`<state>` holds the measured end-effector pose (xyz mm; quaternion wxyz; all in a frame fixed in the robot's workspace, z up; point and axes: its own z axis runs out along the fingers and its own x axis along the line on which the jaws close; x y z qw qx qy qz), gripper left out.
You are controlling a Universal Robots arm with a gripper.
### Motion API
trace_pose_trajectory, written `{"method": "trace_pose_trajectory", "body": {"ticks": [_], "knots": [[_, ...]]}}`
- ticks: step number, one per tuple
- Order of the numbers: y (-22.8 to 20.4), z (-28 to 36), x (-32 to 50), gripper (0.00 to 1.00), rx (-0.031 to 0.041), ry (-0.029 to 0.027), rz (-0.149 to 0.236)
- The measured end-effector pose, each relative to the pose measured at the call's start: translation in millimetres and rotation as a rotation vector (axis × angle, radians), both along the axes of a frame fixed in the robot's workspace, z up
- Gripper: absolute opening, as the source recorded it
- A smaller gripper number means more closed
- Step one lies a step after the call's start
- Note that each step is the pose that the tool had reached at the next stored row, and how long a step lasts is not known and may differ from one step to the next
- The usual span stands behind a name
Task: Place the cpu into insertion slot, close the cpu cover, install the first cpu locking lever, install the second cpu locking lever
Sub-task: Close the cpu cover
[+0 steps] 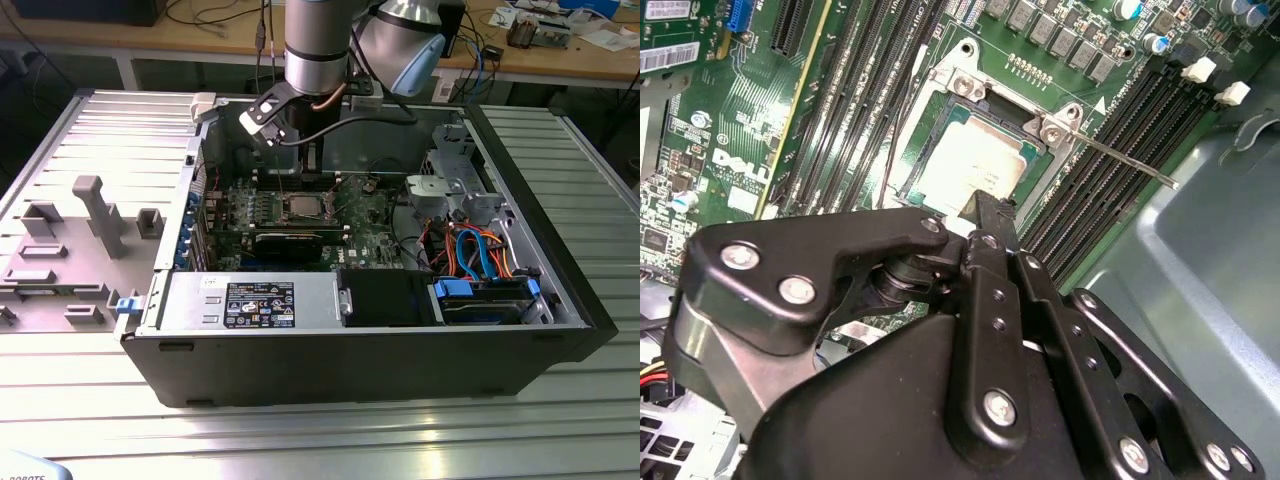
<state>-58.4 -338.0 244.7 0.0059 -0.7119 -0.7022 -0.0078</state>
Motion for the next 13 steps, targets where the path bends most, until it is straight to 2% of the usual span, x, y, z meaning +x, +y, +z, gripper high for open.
{"method": "trace_pose_trajectory", "body": {"ticks": [13], "knots": [[0.0, 2.6, 0.0, 0.11, 0.0001, 0.0000, 0.000]]}}
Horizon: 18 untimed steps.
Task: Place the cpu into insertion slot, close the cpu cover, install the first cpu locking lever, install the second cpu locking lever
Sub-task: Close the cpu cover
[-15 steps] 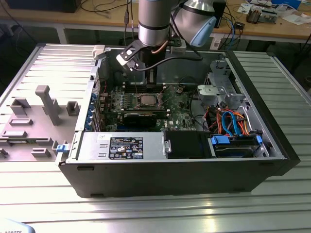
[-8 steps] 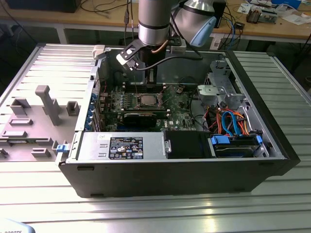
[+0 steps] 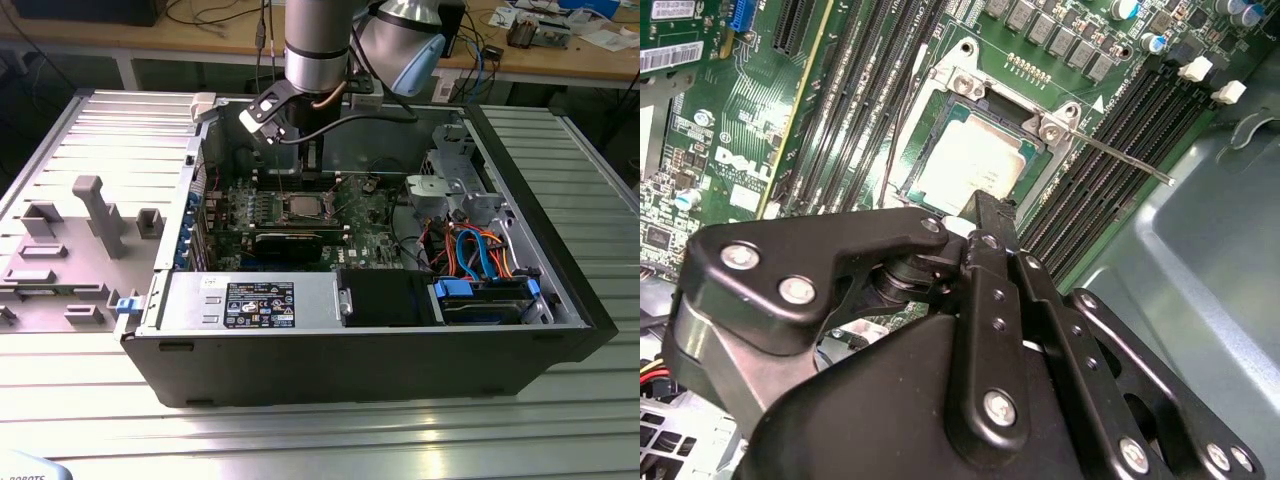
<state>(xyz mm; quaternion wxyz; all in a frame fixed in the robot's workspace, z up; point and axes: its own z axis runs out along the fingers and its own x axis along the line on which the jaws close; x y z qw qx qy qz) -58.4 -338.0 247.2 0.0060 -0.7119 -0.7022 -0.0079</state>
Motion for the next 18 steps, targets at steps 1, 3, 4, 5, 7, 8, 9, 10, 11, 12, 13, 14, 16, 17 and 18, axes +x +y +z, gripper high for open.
{"method": "trace_pose_trajectory", "body": {"ticks": [1, 3, 4, 5, 7, 8, 9, 10, 11, 12, 13, 14, 16, 17, 18], "knots": [[0.0, 0.0, 0.0, 0.11, -0.0001, 0.0001, 0.000], [0.0, 0.2, 0.0, 0.11, -0.0032, 0.0003, 0.000], [-0.1, 0.2, 0.0, 0.11, -0.0042, 0.0003, 0.000], [-0.1, 0.2, 0.0, 0.11, -0.0044, 0.0003, 0.000], [0.0, 0.0, 0.0, 0.11, -0.0045, 0.0000, 0.000], [0.0, 0.1, 0.0, 0.11, -0.0048, 0.0001, 0.000], [0.0, 0.1, 0.0, 0.11, -0.0050, 0.0001, 0.000], [0.0, 0.1, 0.0, 0.11, -0.0054, 0.0001, 0.000], [0.0, 0.1, 0.0, 0.11, -0.0057, 0.0001, 0.000], [0.0, 0.0, 0.0, 0.11, -0.0058, 0.0000, 0.000], [0.0, 0.1, 0.0, 0.11, -0.0059, 0.0001, 0.000], [0.1, 0.6, 0.0, 0.11, -0.0059, 0.0001, 0.000], [0.0, 2.0, 0.0, 0.11, -0.0059, 0.0001, 0.000], [0.0, 3.9, 0.0, 0.11, -0.0059, 0.0001, 0.000], [0.0, 5.5, 0.0, 0.11, -0.0059, 0.0001, 0.000]]}}
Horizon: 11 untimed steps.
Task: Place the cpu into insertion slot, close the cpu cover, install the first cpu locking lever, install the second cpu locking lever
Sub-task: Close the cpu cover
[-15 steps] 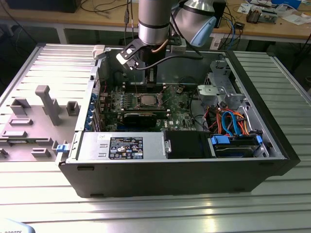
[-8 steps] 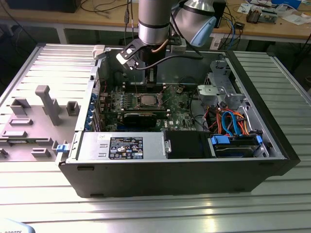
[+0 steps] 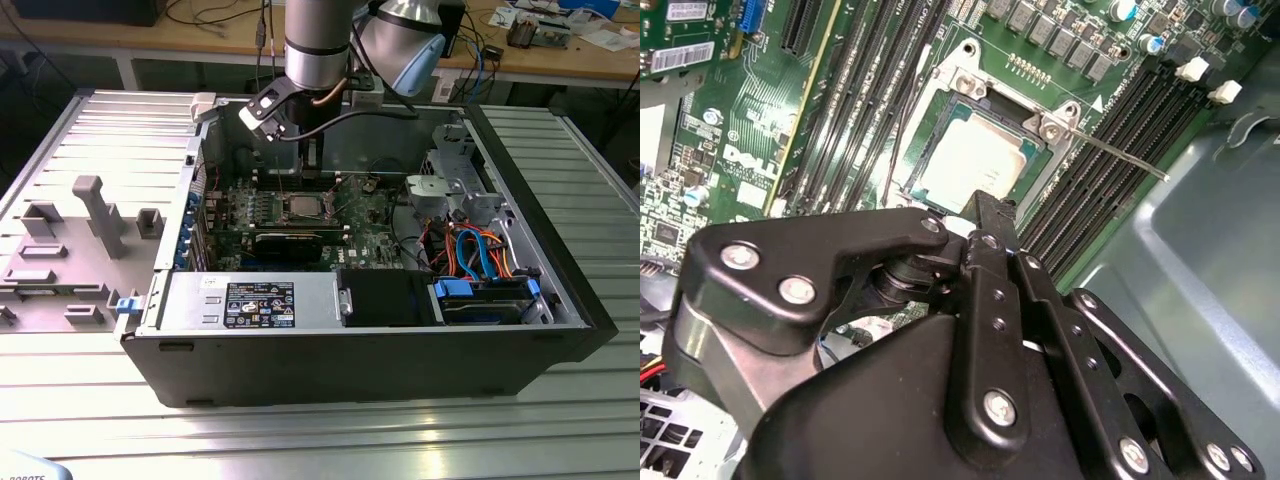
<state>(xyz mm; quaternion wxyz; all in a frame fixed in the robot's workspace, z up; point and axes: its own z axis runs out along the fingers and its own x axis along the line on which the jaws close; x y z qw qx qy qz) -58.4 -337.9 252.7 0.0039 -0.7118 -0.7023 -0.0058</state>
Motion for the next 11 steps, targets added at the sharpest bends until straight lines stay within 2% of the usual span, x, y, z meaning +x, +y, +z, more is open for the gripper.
{"method": "trace_pose_trajectory", "body": {"ticks": [5, 11], "knots": [[0.3, 0.5, 0.0, 0.11, -0.0003, 0.0001, 0.035], [0.4, 3.8, 0.0, 0.11, -0.0002, 0.0001, 0.035]]}}
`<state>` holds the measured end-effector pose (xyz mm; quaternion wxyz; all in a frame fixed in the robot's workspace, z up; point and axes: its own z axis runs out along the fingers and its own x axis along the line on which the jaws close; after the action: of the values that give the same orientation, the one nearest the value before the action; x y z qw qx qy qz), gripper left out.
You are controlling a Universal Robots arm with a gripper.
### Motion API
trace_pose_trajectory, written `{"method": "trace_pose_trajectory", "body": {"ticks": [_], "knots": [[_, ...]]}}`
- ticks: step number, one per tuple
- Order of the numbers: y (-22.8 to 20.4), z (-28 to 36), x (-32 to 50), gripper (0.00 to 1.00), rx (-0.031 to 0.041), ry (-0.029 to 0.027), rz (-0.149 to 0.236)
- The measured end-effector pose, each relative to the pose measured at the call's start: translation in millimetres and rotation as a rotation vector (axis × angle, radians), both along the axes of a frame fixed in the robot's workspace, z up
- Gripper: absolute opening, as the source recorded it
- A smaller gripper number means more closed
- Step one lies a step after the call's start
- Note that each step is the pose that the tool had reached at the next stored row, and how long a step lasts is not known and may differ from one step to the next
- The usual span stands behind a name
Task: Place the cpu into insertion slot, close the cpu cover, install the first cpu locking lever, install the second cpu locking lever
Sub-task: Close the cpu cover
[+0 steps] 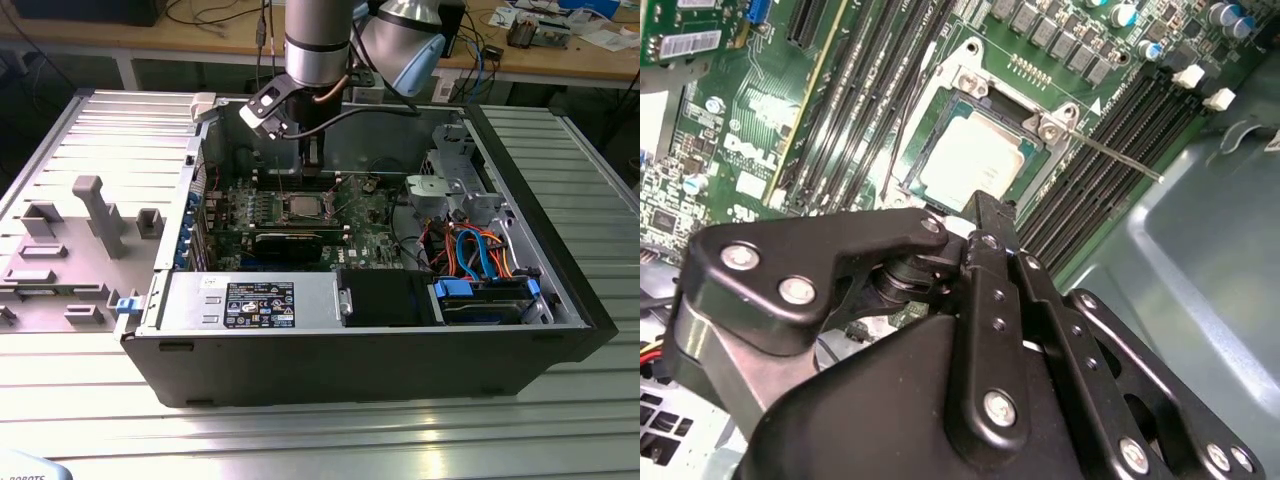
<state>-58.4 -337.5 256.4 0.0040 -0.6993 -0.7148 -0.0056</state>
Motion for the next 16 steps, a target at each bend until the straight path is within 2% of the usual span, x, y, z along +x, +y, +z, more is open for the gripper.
{"method": "trace_pose_trajectory", "body": {"ticks": [16], "knots": [[0.0, 16.1, 0.0, 0.11, 0.0001, -0.0001, 0.000]]}}
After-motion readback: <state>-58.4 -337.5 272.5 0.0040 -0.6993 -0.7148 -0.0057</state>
